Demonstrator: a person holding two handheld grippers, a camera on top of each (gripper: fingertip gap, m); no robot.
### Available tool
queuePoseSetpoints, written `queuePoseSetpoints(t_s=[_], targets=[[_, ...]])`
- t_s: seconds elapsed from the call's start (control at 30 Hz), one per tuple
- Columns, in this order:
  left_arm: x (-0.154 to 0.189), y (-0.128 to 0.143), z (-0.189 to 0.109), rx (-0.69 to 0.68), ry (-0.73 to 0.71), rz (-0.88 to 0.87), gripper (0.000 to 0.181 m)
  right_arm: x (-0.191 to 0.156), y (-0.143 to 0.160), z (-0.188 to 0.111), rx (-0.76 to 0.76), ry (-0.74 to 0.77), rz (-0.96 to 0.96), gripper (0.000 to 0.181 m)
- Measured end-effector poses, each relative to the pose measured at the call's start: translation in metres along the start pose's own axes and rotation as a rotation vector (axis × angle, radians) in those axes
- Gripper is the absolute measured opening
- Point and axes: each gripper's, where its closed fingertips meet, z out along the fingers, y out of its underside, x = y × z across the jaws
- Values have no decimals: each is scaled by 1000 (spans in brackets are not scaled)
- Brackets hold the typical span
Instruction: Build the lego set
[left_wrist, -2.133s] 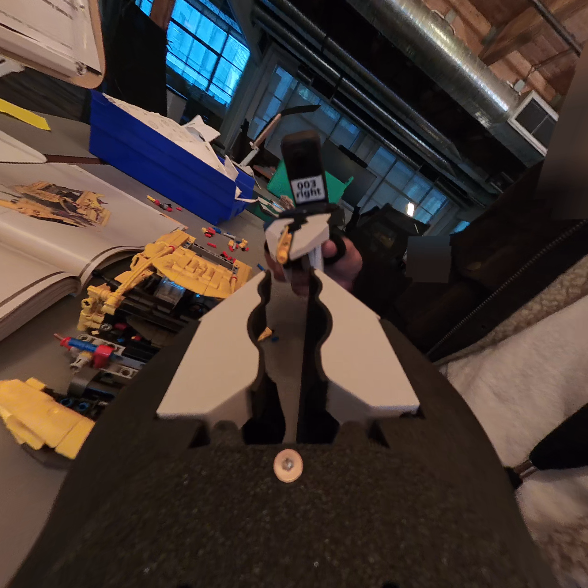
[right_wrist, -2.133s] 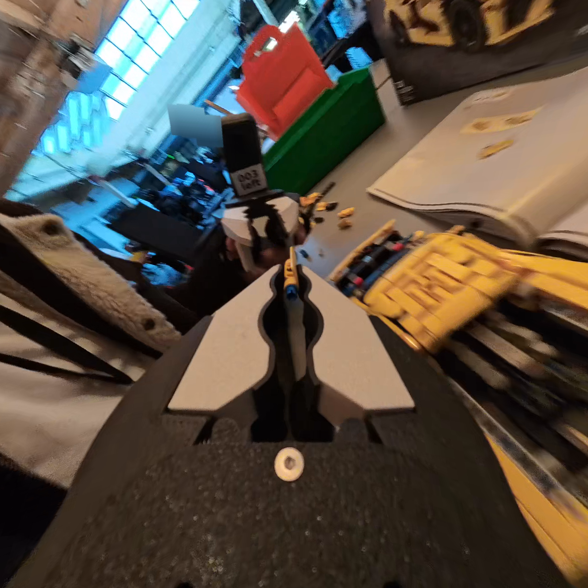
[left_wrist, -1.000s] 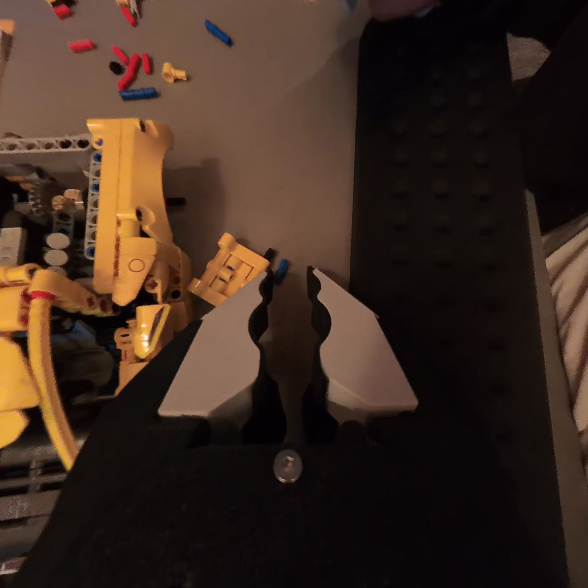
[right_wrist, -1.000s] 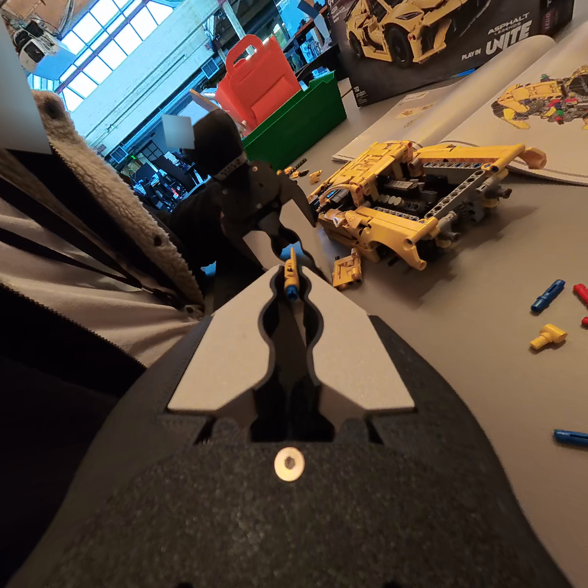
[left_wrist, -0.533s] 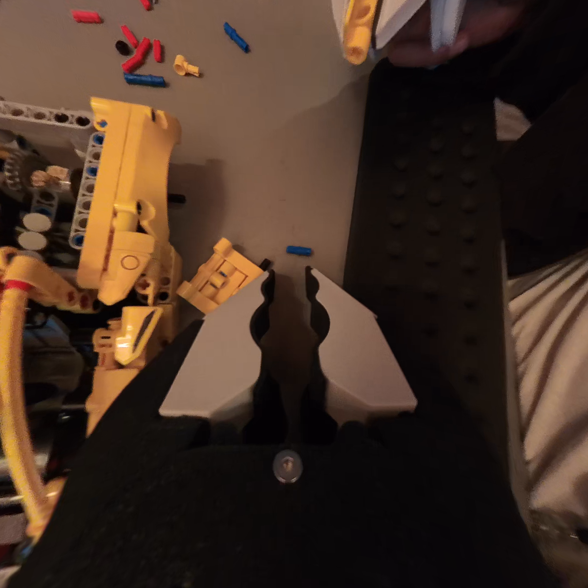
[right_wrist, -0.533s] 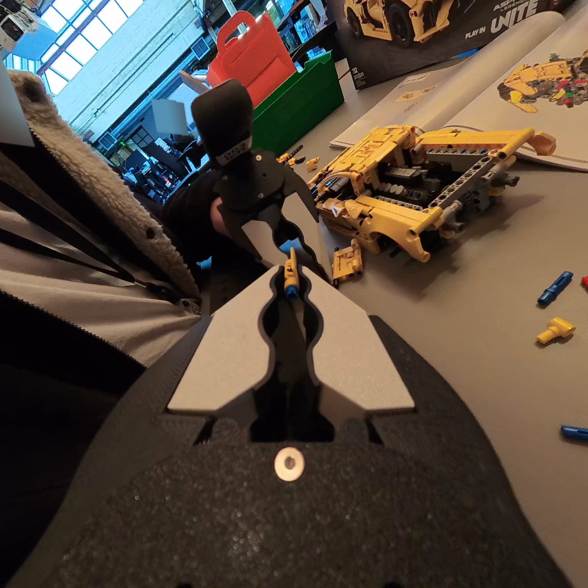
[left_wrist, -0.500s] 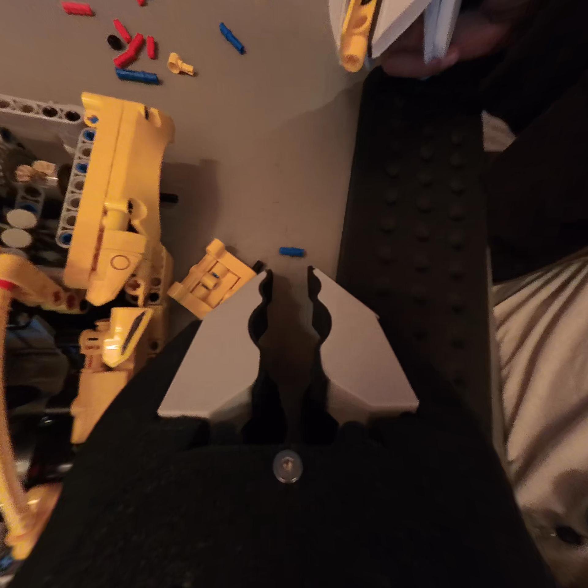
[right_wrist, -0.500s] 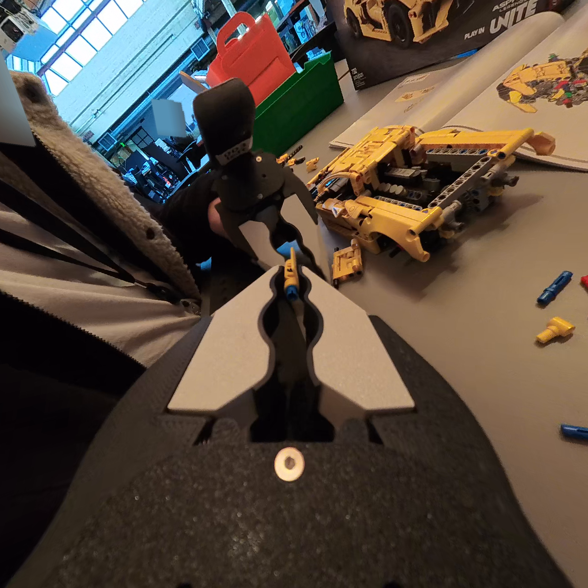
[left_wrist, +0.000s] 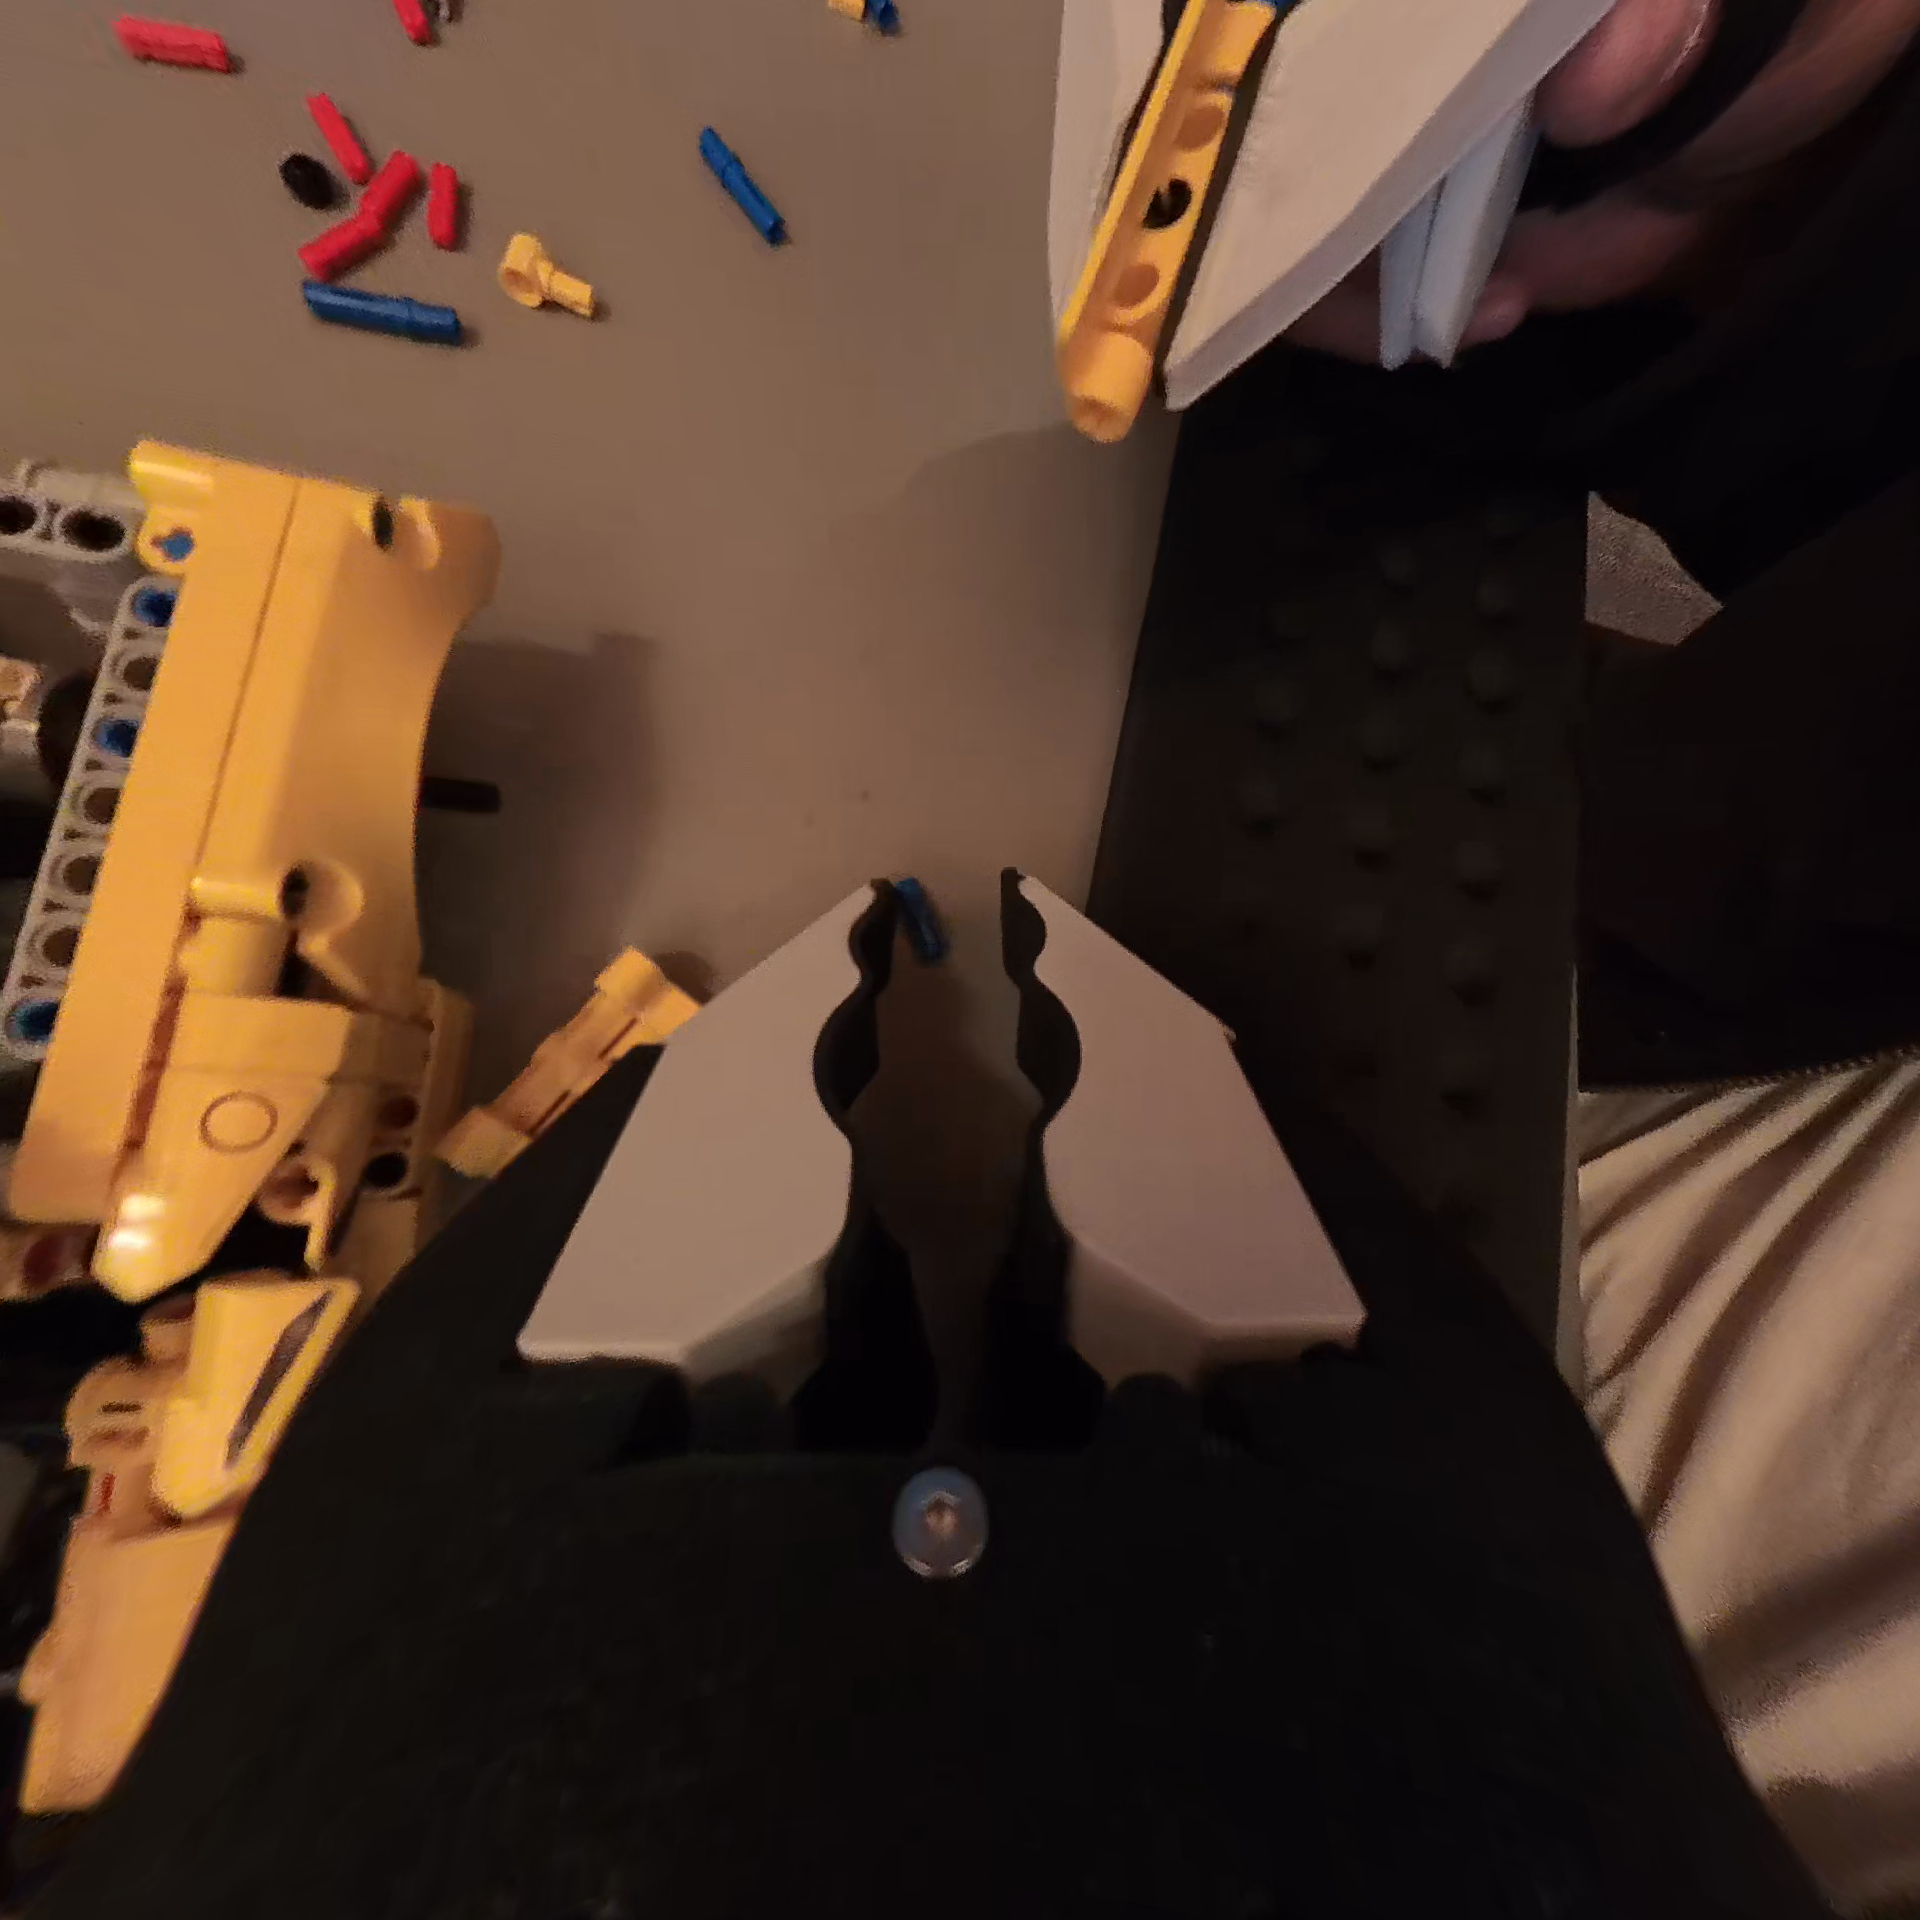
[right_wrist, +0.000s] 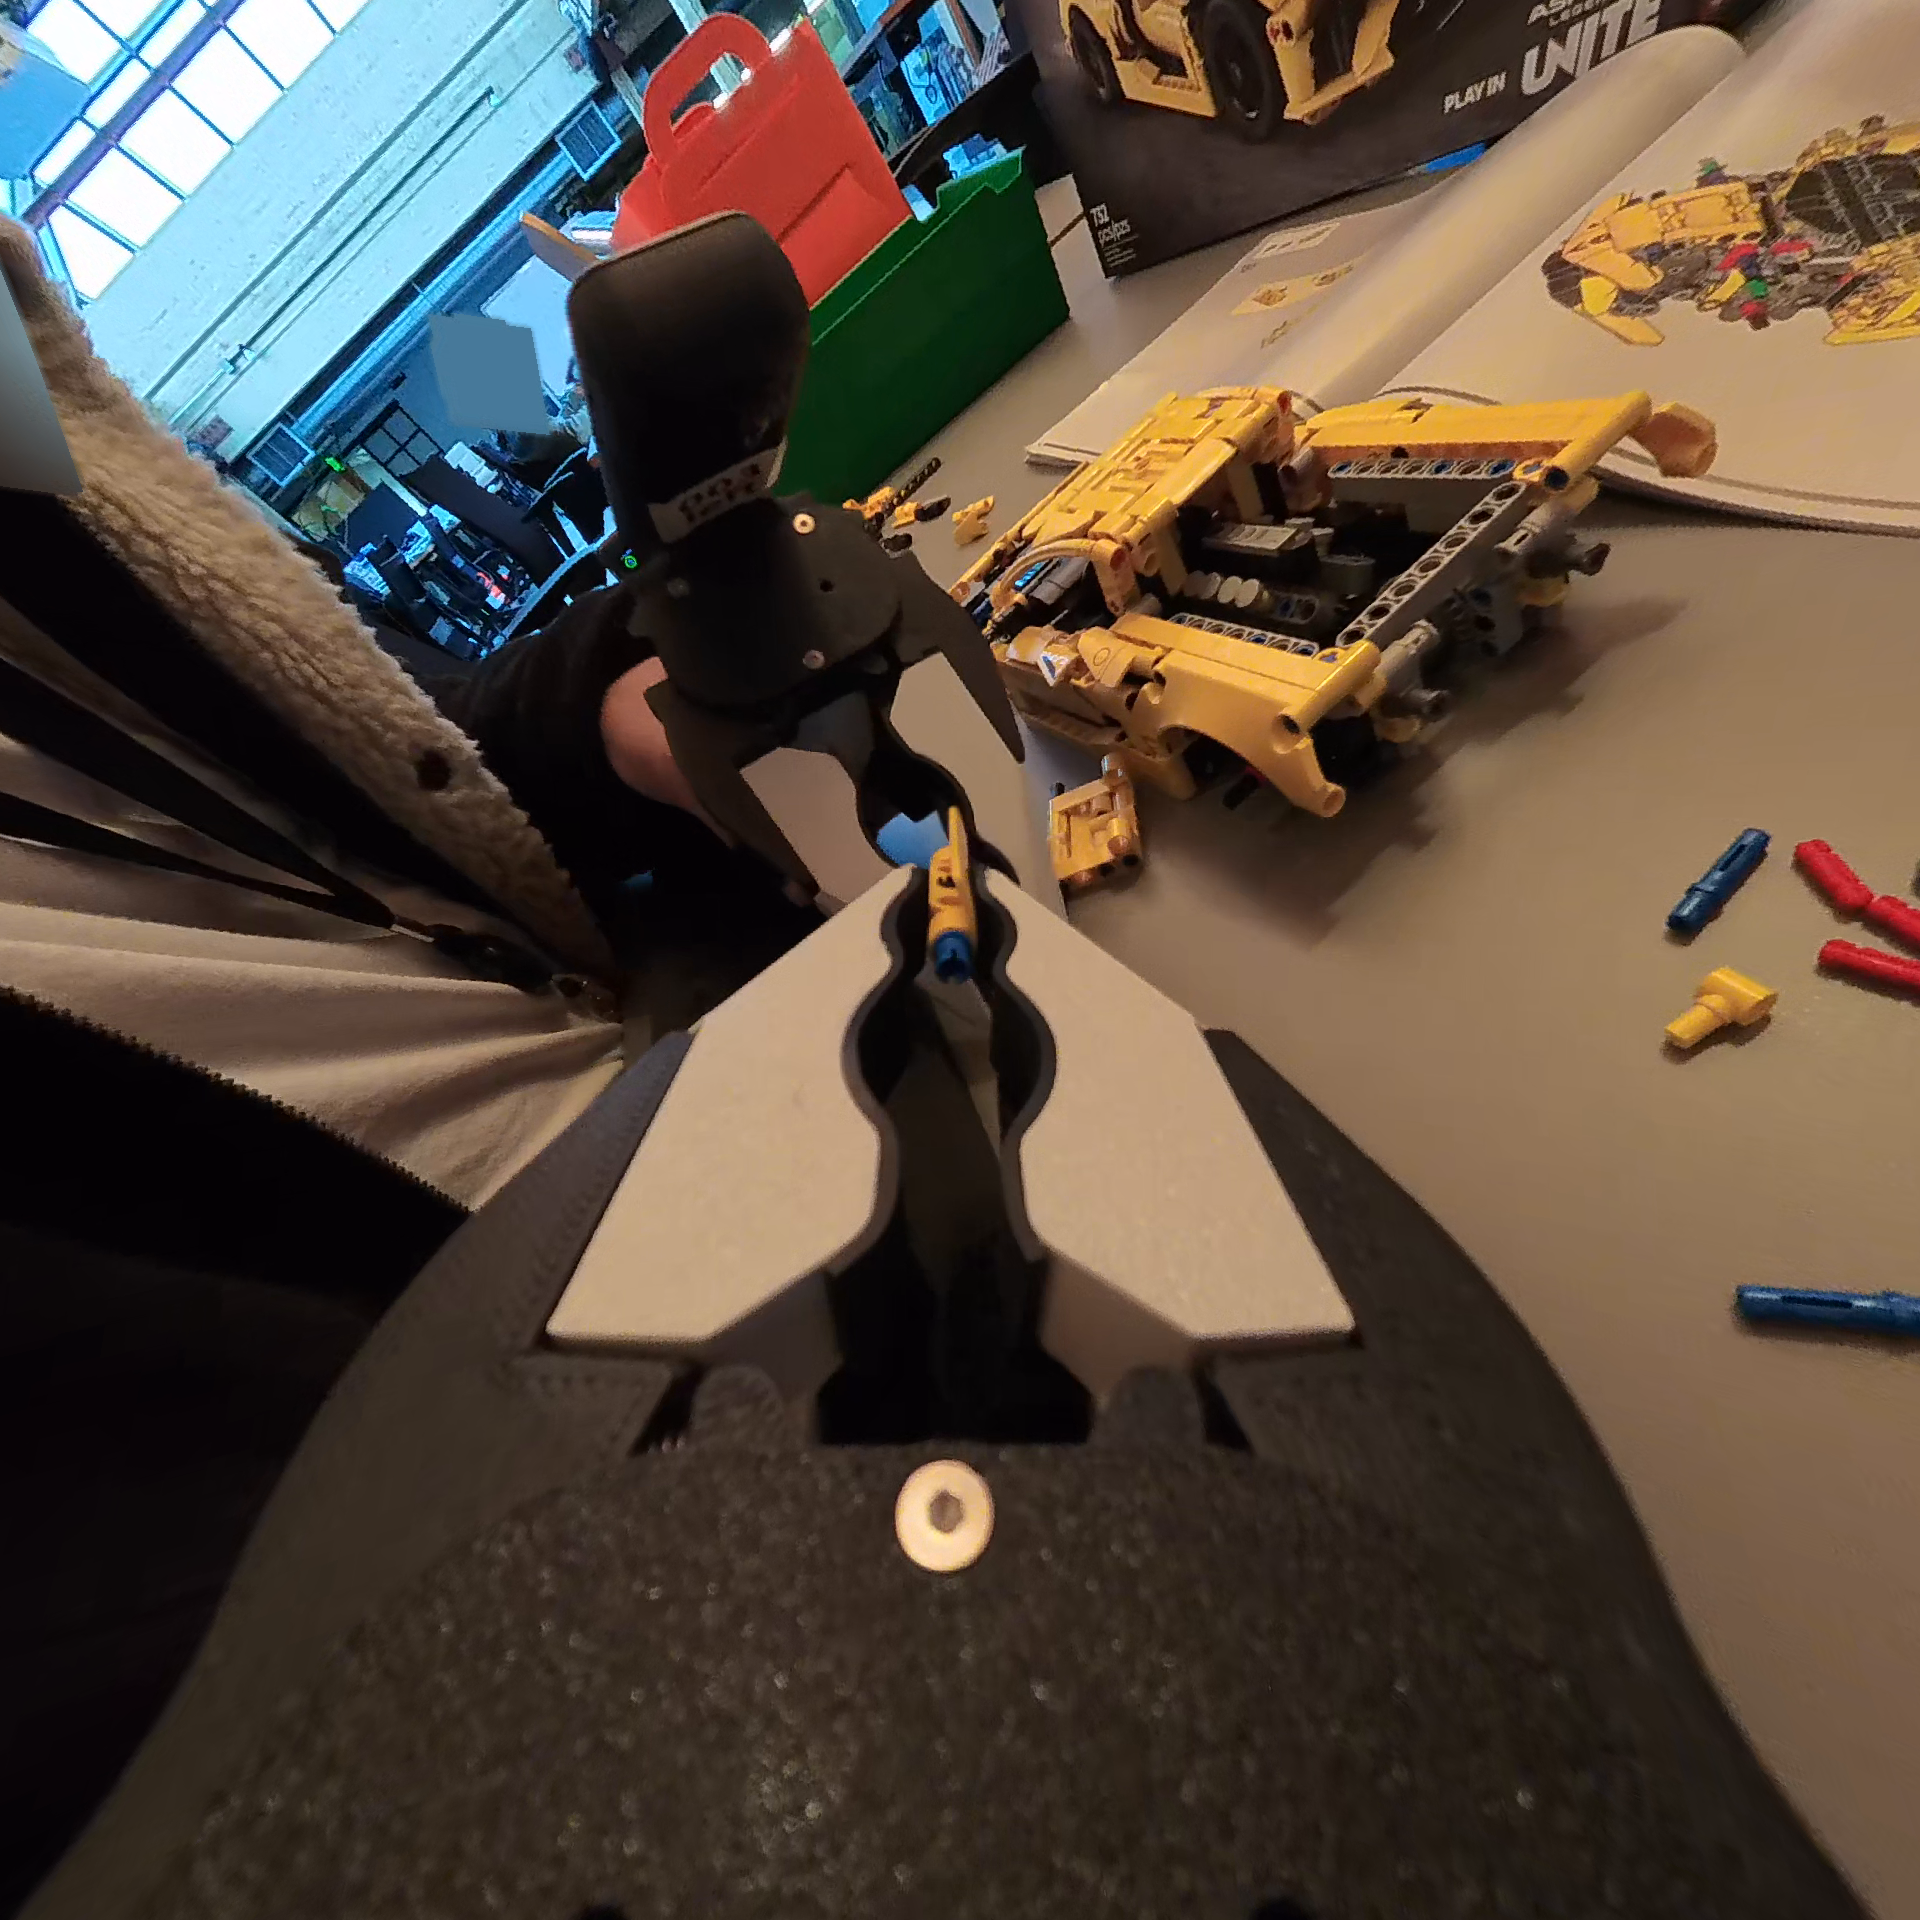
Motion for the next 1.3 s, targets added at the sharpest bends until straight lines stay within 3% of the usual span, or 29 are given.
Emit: queuePoseSetpoints(t_s=[0.23, 0.6, 0.73, 0.9, 1.07, 1.3], targets=[[0, 2, 0, -16, -36, 96, 15, 2, 2, -8, 12, 15, 8, 6], [2, 5, -1, 27, 28, 169, 5, 2, 2, -9, 14, 21, 7, 6], [22, -33, -33, 277, 81, 252, 5, 4, 2, -2, 7, 23, 71, 6], [21, -51, -66, 414, -82, 501, 4, -18, -9, 19, 50, -159, 290, 6], [23, -44, -78, 330, -106, 567, 4, -32, -14, 41, 39, -236, 339, 6], [16, -30, -86, 262, -136, 571, 5, -34, -11, 55, -40, -205, 307, 6]])
